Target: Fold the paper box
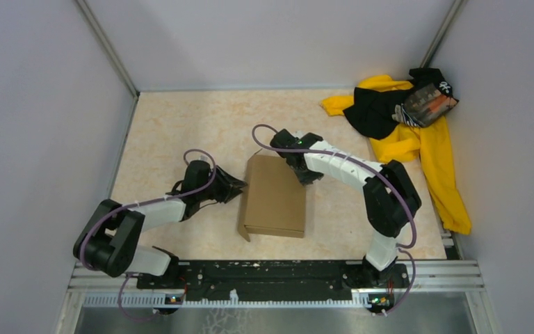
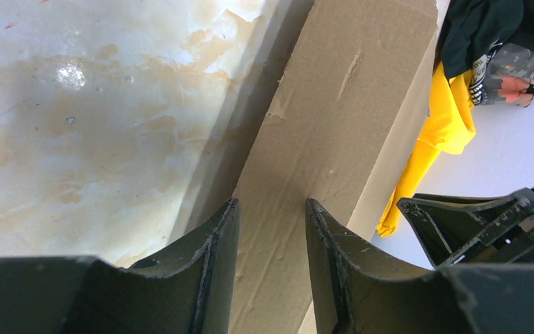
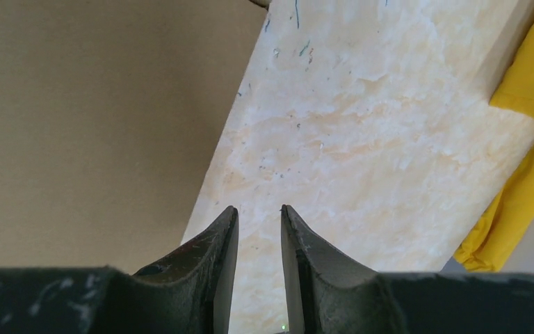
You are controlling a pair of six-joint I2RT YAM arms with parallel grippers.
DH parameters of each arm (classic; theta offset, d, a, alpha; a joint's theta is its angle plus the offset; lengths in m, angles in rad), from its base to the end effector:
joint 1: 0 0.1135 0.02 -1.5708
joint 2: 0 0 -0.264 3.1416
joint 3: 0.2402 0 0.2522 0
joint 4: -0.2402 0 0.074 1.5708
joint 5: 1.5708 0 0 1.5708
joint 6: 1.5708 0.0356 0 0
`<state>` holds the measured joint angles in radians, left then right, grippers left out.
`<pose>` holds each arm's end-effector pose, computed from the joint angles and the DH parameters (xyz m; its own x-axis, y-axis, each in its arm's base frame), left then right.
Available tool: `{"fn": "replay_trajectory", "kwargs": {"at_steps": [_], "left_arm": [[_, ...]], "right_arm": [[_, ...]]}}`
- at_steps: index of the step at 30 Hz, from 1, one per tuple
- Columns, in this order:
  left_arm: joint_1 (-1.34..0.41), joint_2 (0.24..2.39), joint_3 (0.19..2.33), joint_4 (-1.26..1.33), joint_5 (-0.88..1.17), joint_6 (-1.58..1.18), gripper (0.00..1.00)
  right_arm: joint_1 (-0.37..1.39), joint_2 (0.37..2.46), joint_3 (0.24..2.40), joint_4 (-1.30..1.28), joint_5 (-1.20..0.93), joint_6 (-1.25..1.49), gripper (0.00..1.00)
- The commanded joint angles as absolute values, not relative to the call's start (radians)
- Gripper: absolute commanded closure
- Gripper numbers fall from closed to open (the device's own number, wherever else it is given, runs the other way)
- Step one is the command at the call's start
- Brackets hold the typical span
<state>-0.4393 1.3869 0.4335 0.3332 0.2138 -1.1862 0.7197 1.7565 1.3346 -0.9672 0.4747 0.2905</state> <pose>0.2239 -0.1136 0.1448 -0.7275 -0.6590 -0.1910 -0.2730 0.5334 -0.8006 0.2633 0.2092 0.2235 -0.8588 -0.4140 -0.3019 -0.2903 0.8787 -0.3790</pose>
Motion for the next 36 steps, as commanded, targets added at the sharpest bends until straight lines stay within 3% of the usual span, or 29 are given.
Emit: {"fn": "replay_trajectory", "kwargs": {"at_steps": [1, 22, 36], "left_arm": [[-0.431, 1.408, 0.416, 0.391, 0.235, -1.190, 0.54], [-0.443, 1.637, 0.443, 0.550, 0.305, -1.205, 0.54], [-0.466, 1.641, 0.487, 0.551, 0.330, -1.224, 0.54]], "right_arm": [[0.764, 1.787, 1.407, -1.020, 0.548, 0.322, 0.71], [0.811, 1.956, 1.335, -1.011, 0.599, 0.345, 0.71], [0.811, 1.998, 1.230, -0.911, 0.543, 0.332, 0.71]]}}
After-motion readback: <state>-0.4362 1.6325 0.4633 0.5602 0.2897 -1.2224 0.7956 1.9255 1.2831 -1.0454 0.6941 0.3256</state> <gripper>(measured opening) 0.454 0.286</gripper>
